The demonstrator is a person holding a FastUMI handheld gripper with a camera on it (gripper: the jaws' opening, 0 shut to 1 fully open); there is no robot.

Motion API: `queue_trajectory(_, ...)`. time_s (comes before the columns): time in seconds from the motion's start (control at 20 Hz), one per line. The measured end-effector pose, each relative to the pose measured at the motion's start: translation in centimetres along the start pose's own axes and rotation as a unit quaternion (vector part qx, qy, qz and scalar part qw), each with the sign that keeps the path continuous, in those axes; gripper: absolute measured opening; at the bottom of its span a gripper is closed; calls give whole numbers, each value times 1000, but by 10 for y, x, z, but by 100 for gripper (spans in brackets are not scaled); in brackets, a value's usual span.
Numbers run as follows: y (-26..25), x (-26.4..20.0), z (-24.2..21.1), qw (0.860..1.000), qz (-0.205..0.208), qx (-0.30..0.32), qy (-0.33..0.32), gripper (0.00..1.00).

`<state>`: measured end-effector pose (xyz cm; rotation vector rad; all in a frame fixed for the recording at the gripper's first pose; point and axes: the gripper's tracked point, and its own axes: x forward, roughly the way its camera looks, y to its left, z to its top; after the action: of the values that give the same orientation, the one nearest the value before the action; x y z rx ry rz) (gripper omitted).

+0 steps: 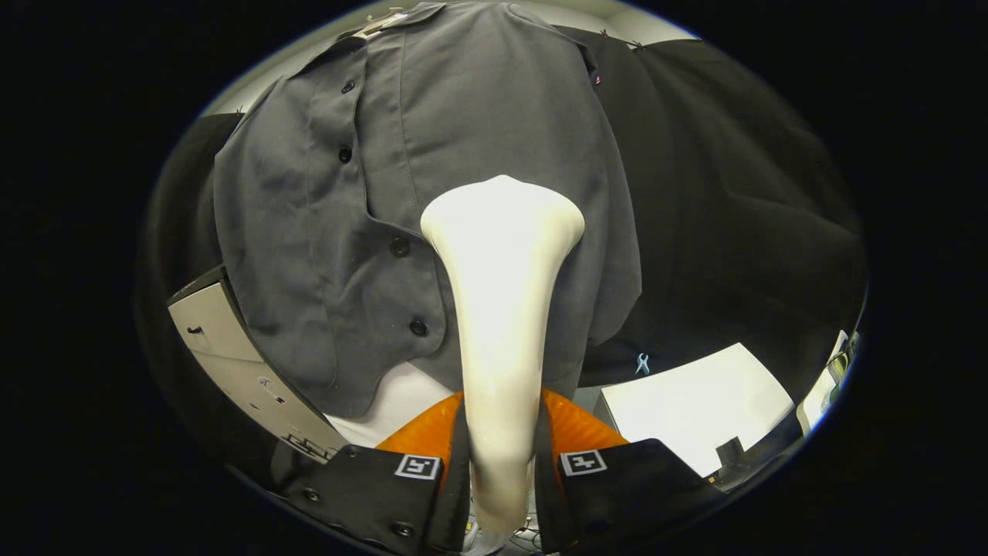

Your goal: Iron the clothes twice with a garment steamer, once on the left side and once on the right side.

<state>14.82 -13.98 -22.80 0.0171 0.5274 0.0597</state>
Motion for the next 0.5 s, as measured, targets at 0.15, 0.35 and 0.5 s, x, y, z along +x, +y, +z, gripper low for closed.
queue_trajectory(0.15, 0, -7, 0, 1000, -1, 3, -3, 43)
queue_trajectory(0.35, 0, -23, 7, 1000, -6, 15, -19, 43)
queue_trajectory(0.5, 0, -41, 16, 999, -13, 15, -33, 43)
